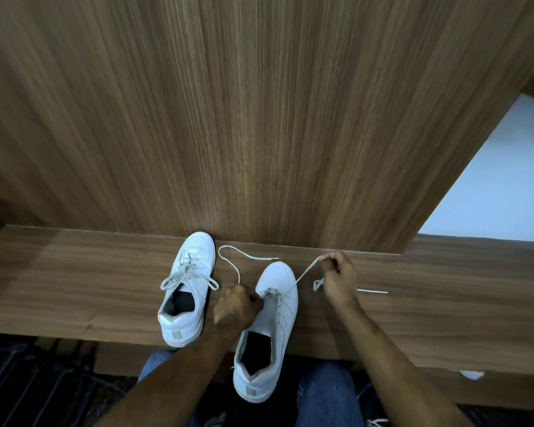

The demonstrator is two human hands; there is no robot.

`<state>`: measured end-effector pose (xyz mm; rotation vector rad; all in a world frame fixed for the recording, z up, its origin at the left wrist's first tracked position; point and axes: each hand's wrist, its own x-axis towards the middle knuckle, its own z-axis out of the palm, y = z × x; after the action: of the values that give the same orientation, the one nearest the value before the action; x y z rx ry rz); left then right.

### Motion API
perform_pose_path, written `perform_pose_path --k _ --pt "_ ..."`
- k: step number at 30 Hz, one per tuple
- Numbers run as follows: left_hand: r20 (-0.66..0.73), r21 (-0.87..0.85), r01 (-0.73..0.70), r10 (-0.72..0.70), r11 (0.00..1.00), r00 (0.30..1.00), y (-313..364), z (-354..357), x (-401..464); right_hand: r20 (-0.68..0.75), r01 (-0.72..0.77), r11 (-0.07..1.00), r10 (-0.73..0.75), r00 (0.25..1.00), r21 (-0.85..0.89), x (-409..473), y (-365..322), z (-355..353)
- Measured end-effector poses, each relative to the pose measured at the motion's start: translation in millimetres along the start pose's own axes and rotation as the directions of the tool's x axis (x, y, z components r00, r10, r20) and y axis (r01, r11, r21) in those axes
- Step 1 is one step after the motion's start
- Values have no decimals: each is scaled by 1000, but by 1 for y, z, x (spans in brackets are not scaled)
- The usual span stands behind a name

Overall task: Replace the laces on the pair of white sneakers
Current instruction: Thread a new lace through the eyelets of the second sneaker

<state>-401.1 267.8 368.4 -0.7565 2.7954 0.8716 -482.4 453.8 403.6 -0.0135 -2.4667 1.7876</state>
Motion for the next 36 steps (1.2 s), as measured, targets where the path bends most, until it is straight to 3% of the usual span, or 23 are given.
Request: perform_pose_path --k 2,6,10,13,19,21,25,31,33,36 --pt "8 2 -7 7 1000 1000 3 0 -2 -22 38 996 -39 999 -77 5 6 -7" --pt "25 -86 10 -8 996 1000 2 -3 -5 53 37 890 -14 998 -454 -17 26 -1" --pt "137 -230 -7 40 973 990 -4 -8 1 355 283 722 -55 933 -631 -39 38 12" --pt "195 -196 -78 117 977 974 -8 -12 3 541 413 649 -3 841 -639 -52 36 25" --pt "134 46 -108 101 993 986 0 -13 2 413 273 743 4 911 -610 -57 24 34" --pt "106 76 -113 104 991 989 3 -13 2 459 347 703 -33 888 -620 -55 22 33" --pt "97 90 -122 113 988 989 5 -10 4 537 490 496 -56 842 -717 -47 26 35" --pt "83 232 -178 163 956 983 6 -11 5 527 481 544 -83 846 -687 -49 28 34" --pt "79 331 -181 164 926 983 7 -9 5 480 413 576 -41 876 -705 -50 27 30" --pt "64 413 -173 161 894 985 9 -10 4 409 356 518 -11 912 -778 -46 28 24"
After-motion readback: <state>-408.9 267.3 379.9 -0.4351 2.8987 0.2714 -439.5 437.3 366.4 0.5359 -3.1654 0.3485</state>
